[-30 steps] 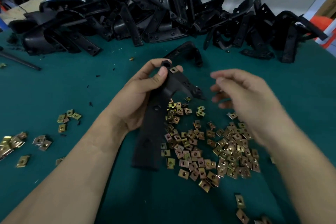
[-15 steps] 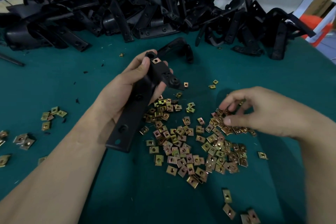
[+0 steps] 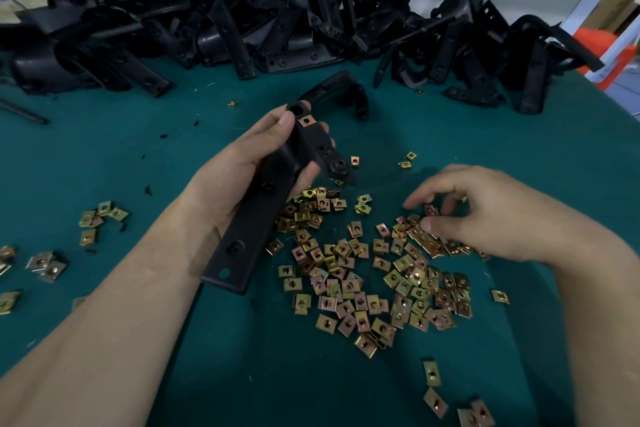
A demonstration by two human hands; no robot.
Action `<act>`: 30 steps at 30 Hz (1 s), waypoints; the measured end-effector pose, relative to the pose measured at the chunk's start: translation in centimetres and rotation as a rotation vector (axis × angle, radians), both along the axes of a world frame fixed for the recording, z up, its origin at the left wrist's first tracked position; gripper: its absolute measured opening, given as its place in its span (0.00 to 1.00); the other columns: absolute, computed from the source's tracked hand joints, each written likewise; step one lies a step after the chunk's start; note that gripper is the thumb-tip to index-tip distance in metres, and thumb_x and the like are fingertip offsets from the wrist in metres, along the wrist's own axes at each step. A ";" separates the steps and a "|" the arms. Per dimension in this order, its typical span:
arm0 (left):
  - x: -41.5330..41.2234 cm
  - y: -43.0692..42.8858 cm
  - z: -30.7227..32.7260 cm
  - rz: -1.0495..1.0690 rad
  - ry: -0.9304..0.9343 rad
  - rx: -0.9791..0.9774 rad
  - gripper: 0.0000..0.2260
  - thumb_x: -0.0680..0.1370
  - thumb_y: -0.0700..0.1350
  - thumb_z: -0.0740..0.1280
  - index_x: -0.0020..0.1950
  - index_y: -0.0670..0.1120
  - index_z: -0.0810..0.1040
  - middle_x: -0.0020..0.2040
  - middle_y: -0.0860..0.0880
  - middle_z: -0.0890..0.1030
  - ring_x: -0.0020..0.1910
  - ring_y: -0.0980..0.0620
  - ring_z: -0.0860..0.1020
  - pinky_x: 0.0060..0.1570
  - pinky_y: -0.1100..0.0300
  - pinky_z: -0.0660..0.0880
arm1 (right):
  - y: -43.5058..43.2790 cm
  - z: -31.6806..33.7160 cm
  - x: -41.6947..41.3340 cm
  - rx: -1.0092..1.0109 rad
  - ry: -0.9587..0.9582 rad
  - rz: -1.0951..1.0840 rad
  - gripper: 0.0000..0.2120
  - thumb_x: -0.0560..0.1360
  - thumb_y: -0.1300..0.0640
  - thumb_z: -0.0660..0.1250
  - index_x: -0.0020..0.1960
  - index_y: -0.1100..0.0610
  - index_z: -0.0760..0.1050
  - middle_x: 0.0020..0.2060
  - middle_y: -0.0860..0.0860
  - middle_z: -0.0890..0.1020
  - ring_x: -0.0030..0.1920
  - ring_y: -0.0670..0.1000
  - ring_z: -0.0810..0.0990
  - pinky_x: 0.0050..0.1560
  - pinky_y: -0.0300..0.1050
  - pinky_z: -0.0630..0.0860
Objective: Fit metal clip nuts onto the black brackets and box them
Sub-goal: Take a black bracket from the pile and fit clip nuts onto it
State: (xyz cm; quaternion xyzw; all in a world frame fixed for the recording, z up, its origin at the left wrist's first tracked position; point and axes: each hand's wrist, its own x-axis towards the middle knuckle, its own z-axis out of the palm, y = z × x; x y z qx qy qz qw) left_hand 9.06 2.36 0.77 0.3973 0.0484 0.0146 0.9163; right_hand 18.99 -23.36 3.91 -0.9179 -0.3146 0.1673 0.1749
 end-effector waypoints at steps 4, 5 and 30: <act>0.0 0.1 0.0 -0.011 0.001 0.011 0.15 0.77 0.47 0.68 0.63 0.49 0.77 0.56 0.45 0.85 0.51 0.51 0.84 0.42 0.61 0.82 | 0.0 0.1 0.1 0.026 0.072 -0.044 0.11 0.73 0.56 0.77 0.49 0.41 0.81 0.45 0.43 0.81 0.43 0.42 0.80 0.40 0.35 0.71; 0.0 0.1 0.0 -0.015 0.001 0.012 0.15 0.77 0.47 0.67 0.63 0.49 0.77 0.56 0.45 0.85 0.51 0.51 0.84 0.42 0.61 0.82 | -0.1 0.2 0.1 0.042 0.095 -0.060 0.13 0.73 0.57 0.77 0.50 0.41 0.81 0.46 0.44 0.81 0.43 0.42 0.81 0.42 0.35 0.72; -0.2 -0.2 0.3 -0.031 0.003 0.018 0.19 0.77 0.47 0.67 0.67 0.48 0.74 0.56 0.45 0.85 0.49 0.51 0.84 0.41 0.61 0.82 | -0.3 -0.2 0.5 0.137 0.085 -0.337 0.07 0.76 0.61 0.74 0.45 0.48 0.83 0.46 0.41 0.84 0.48 0.39 0.80 0.48 0.34 0.72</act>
